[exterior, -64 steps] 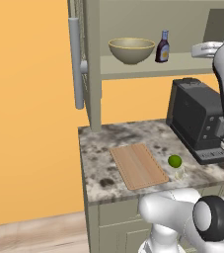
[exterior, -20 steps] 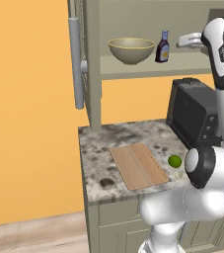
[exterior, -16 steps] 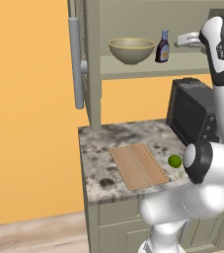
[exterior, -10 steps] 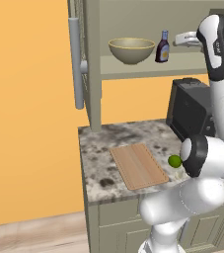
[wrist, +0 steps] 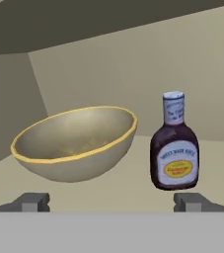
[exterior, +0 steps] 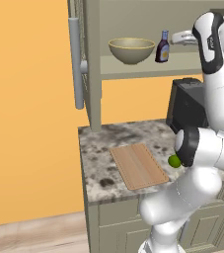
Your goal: Open the cabinet. Place the bowl and condiment on the counter. Then place the lime and garlic on the cutting board.
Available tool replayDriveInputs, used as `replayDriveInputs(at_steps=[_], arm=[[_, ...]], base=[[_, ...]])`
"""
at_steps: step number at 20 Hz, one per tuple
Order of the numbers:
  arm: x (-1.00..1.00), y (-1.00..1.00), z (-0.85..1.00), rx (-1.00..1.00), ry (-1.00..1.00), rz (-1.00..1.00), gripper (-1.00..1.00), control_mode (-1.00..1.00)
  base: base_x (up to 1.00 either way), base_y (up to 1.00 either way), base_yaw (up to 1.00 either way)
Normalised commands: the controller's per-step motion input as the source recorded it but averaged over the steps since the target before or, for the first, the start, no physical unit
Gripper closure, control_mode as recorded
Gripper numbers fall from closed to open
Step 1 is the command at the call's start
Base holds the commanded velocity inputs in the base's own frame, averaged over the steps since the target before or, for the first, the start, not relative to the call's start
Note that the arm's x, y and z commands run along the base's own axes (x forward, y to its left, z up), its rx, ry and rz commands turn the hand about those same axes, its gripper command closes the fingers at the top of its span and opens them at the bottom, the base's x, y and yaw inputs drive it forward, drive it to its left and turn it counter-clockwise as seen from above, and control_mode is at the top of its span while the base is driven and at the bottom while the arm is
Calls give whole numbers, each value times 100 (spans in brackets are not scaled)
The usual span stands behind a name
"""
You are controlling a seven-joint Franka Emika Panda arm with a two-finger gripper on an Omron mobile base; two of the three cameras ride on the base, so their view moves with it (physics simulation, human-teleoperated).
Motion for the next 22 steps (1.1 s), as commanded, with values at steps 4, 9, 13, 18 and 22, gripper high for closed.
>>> replayDriveInputs(at_steps=[4,9,13,18,22], arm=[[21,-1,0,0,0,2,-100,-100],[18,-3,0,0,0,3,-100,-100],[20,-2,0,0,0,2,-100,-100],[20,0,0,0,0,3,-100,-100],[20,-1,0,0,0,2,-100,-100]], base=[[0,0,0],[0,0,0],[0,0,0],[0,0,0],[0,0,0]])
